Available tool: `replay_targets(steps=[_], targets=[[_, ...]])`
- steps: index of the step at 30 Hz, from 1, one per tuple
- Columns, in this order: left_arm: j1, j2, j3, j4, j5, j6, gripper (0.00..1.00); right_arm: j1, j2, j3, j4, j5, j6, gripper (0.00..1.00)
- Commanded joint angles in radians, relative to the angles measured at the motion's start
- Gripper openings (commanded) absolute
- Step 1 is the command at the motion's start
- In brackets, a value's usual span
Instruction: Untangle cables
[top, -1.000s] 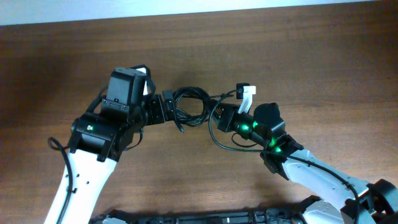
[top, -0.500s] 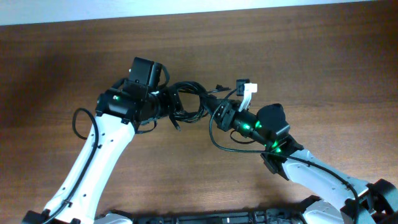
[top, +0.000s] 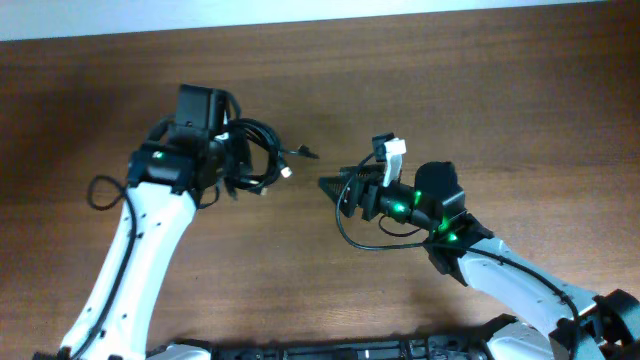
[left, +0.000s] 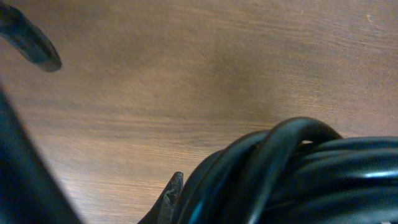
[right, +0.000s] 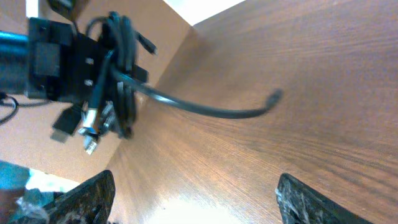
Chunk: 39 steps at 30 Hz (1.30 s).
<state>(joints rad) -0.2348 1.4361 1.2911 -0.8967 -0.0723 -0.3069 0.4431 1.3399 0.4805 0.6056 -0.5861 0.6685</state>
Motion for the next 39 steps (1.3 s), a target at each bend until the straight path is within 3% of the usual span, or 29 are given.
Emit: replay_targets(steps=[1,3,4,6,11,13,14,16,20,22,24,26,27,31,33,34,36,38,39], targets=[[0.013,-0.038,0.006,-0.002,0.005,0.283,0.00,-0.099,-0.010,0.003,0.023,-0.180,-0.123,0.85],[0.008,-0.038,0.006,0.002,0.122,0.433,0.00,-0.104,-0.010,0.003,0.091,-0.208,-0.122,0.83],[0.008,-0.038,0.006,0.004,0.166,0.439,0.00,-0.081,-0.009,0.003,0.117,-0.207,-0.122,0.80],[0.008,-0.038,0.005,0.002,0.223,0.432,0.00,0.008,-0.009,0.003,0.143,-0.149,-0.111,0.59],[0.008,-0.038,0.003,0.002,0.260,0.328,0.00,0.217,-0.009,0.003,0.212,-0.055,-0.085,0.43],[-0.002,-0.038,0.002,0.003,0.260,0.310,0.00,0.224,-0.010,0.003,0.318,-0.056,0.119,0.08],[-0.018,-0.038,0.002,0.002,0.261,0.310,0.00,0.224,-0.010,0.003,0.386,-0.056,0.185,0.04],[-0.087,-0.038,0.002,0.003,0.261,0.310,0.00,0.224,-0.009,0.003,0.494,0.006,0.211,0.04],[-0.197,-0.038,0.002,0.037,0.293,0.310,0.00,0.224,-0.008,0.003,0.389,0.158,0.204,0.04],[-0.217,-0.038,0.002,0.058,0.294,0.310,0.00,0.224,-0.008,0.003,0.163,0.302,0.201,0.04],[-0.217,-0.038,0.002,0.048,0.294,0.311,0.00,0.224,-0.008,0.003,0.079,0.383,0.201,0.04],[-0.217,-0.038,0.002,0.019,0.294,0.342,0.00,0.224,-0.008,0.003,0.078,0.463,0.200,0.10],[-0.217,-0.038,0.002,0.005,0.294,0.357,0.00,0.222,-0.008,0.003,0.079,0.479,0.201,0.18],[-0.177,-0.038,0.002,0.000,0.131,0.364,0.00,0.211,-0.010,0.003,-0.003,0.356,0.200,0.42],[-0.132,-0.038,0.002,0.004,0.127,0.364,0.00,0.135,-0.010,0.003,-0.031,0.169,0.116,0.72],[-0.104,-0.038,0.002,0.008,0.127,0.364,0.00,0.064,-0.010,0.003,-0.047,0.032,0.056,0.77],[-0.056,-0.038,0.002,0.010,0.166,0.365,0.00,-0.087,-0.010,0.003,-0.068,-0.212,-0.078,0.77],[-0.059,-0.038,0.002,0.009,0.349,0.521,0.00,-0.157,-0.010,0.003,-0.041,-0.270,-0.109,0.73],[-0.064,-0.038,0.002,0.005,0.457,0.620,0.00,-0.151,-0.010,0.003,0.016,-0.275,-0.118,0.65]])
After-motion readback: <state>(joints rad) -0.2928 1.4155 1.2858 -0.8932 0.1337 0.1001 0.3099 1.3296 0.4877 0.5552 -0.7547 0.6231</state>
